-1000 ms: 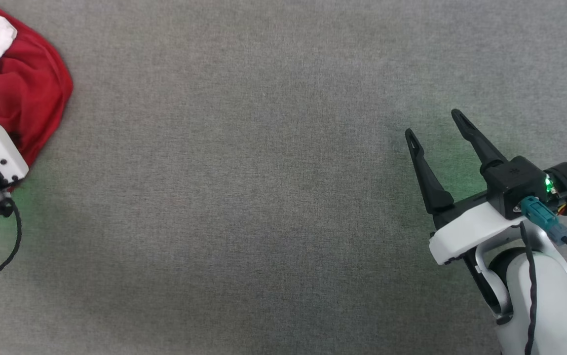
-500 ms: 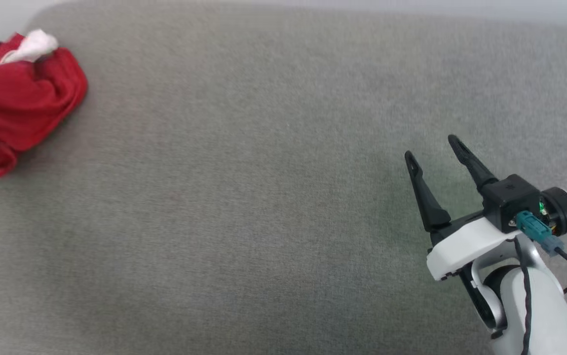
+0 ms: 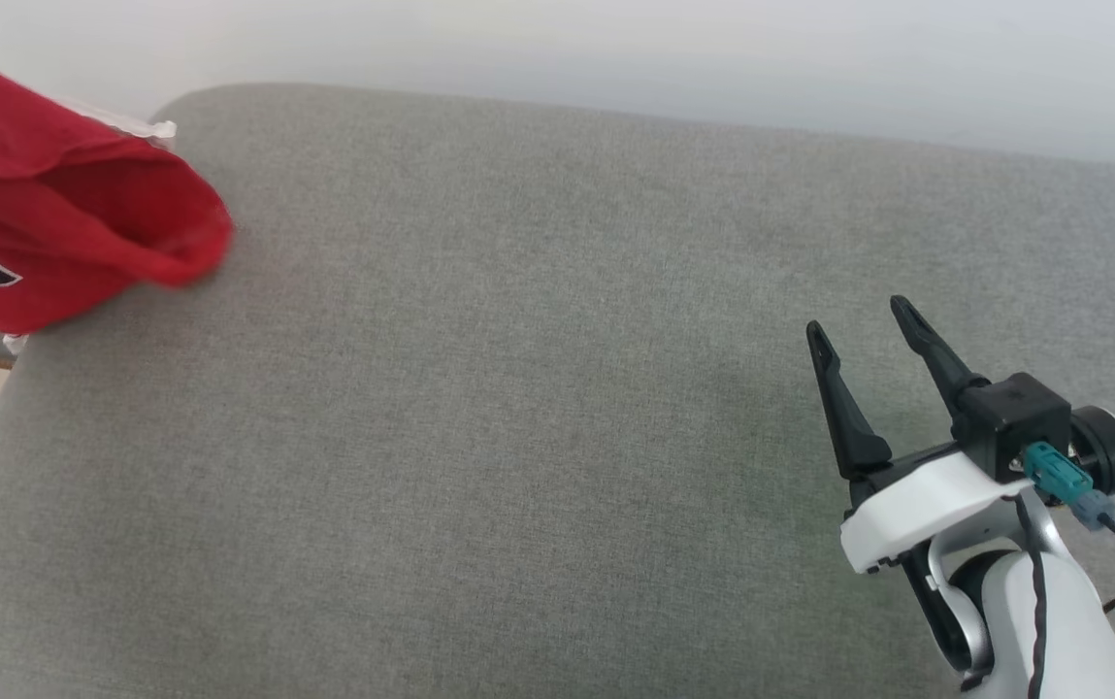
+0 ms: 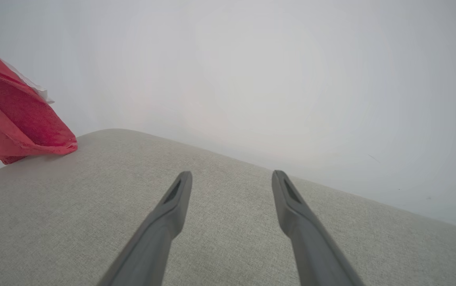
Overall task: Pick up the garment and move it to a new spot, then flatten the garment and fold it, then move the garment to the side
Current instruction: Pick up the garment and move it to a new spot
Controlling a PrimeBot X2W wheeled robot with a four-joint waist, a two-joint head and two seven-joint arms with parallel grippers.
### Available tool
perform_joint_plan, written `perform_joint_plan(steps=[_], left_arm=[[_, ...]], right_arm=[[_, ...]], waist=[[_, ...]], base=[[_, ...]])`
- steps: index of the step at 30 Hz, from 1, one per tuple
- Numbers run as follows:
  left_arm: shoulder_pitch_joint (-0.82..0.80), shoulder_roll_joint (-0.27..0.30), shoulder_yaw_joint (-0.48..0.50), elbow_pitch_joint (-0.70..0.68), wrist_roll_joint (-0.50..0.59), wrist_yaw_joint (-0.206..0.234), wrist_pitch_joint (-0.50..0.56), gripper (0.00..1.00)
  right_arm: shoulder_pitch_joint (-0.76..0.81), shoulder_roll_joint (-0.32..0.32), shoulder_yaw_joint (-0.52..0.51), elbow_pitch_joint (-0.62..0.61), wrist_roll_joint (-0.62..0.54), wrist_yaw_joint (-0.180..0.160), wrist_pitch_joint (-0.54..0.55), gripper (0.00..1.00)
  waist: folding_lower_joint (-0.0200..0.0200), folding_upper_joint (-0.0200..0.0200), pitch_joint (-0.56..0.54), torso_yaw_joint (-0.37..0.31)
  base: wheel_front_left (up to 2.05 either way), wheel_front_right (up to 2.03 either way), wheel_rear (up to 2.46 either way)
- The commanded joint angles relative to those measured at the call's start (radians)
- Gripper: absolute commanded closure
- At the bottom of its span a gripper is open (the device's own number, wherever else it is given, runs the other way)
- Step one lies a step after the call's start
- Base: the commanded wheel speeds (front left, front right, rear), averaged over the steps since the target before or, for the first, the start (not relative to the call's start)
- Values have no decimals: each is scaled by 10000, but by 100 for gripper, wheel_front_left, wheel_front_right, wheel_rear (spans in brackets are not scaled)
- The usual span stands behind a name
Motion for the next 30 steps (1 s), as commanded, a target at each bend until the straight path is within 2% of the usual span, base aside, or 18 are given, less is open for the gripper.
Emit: perform_joint_plan(steps=[1,11,21,30], left_arm=[[-147,76,-137,-306,-111,-17,92,100],[-255,607,-982,-2838,-461,-19,1253,100],[37,918,-1347,-5358,-798,29,2545,100],[331,547,-1736,-7694,-1280,154,3860,100]], right_arm=[[168,68,-22,23,38,-3,-92,0],[333,271,-386,-32,8,-3,-326,0],[375,416,-838,-147,37,-3,-577,0],[339,459,-984,-103,141,-1,-731,0]], waist=[[0,0,-120,-4],[0,0,-435,-420],[0,0,-451,-1464],[0,0,-190,-2653]], base=[[0,0,0],[0,0,0],[0,0,0],[0,0,0]])
